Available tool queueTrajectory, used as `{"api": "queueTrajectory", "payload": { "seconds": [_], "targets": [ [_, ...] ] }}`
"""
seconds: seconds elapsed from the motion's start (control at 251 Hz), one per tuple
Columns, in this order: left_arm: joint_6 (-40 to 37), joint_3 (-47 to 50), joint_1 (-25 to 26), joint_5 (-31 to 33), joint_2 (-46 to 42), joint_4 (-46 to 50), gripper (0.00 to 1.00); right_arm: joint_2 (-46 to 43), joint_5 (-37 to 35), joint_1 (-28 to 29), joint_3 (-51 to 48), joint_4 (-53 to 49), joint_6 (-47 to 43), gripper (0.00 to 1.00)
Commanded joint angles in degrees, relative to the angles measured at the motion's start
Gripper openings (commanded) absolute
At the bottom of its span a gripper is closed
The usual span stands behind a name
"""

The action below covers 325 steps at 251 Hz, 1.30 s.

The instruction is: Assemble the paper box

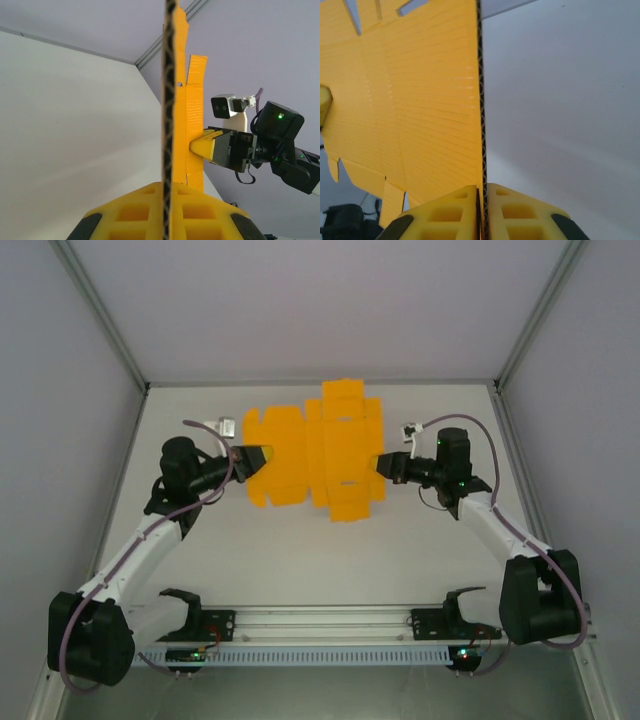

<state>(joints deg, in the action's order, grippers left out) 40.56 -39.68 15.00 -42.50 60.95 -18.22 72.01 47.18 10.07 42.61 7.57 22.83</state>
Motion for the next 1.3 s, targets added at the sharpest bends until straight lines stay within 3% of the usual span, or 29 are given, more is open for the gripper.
{"api": "queueTrajectory", "payload": {
  "seconds": [0.0, 0.024, 0.048, 0.08, 0.12, 0.132, 0.307, 0.435, 0.635, 0.926, 1.102, 1.205, 1.293],
  "targets": [
    [-0.6, -1.2, -0.2, 0.4, -0.2, -1.0, 0.0, -1.2, -2.8, 0.5, 1.8, -3.9, -2.4, 0.01],
    [-0.9, -1.2, -0.1, 0.5, -0.1, -0.5, 0.04, -1.3, -3.6, 0.7, 2.1, -4.9, -3.3, 0.0],
    [-1.4, -1.4, -0.2, 0.9, -0.2, 0.8, 0.18, -1.1, -4.4, 1.0, 2.4, -5.9, -4.0, 0.0],
    [-2.5, -1.8, -0.2, 2.4, -0.3, 3.7, 0.48, -1.2, -5.9, 1.5, 2.9, -7.7, -5.3, 0.0],
    [-4.4, -2.2, -0.2, 5.4, -0.6, 8.1, 0.94, -0.8, -8.0, 2.4, 3.7, -10.2, -7.2, 0.0],
    [-5.0, -2.2, -0.2, 6.7, -0.6, 9.5, 1.0, -0.7, -8.5, 2.6, 4.0, -11.0, -8.0, 0.0],
    [-8.8, 0.0, -0.2, 25.9, -1.3, 23.9, 1.0, 4.5, -13.4, 5.1, 6.4, -16.1, -12.1, 0.0],
    [-11.6, -0.7, -0.2, 33.5, -0.3, 31.1, 1.0, 10.0, -20.4, 7.7, 9.6, -19.3, -18.3, 0.0],
    [-12.6, -0.3, -0.2, 28.8, 1.0, 29.0, 1.0, 16.3, -43.5, 15.6, 15.1, -21.9, -34.8, 0.0],
    [-12.3, -4.7, 0.7, 16.6, 5.6, 23.2, 0.99, 22.2, -70.4, 27.6, 15.2, -7.9, -62.5, 0.0],
    [-10.9, -9.9, 1.3, 15.0, 8.9, 22.5, 1.0, 26.3, -78.7, 32.6, 12.8, 7.8, -76.1, 0.0],
    [-9.9, -13.6, 2.1, 14.4, 12.3, 23.2, 1.0, 27.4, -78.9, 34.7, 10.3, 17.0, -83.1, 0.0],
    [-9.8, -16.5, 3.4, 13.4, 15.6, 23.8, 1.0, 27.6, -78.7, 35.6, 10.1, 17.5, -84.0, 0.0]
  ]
}}
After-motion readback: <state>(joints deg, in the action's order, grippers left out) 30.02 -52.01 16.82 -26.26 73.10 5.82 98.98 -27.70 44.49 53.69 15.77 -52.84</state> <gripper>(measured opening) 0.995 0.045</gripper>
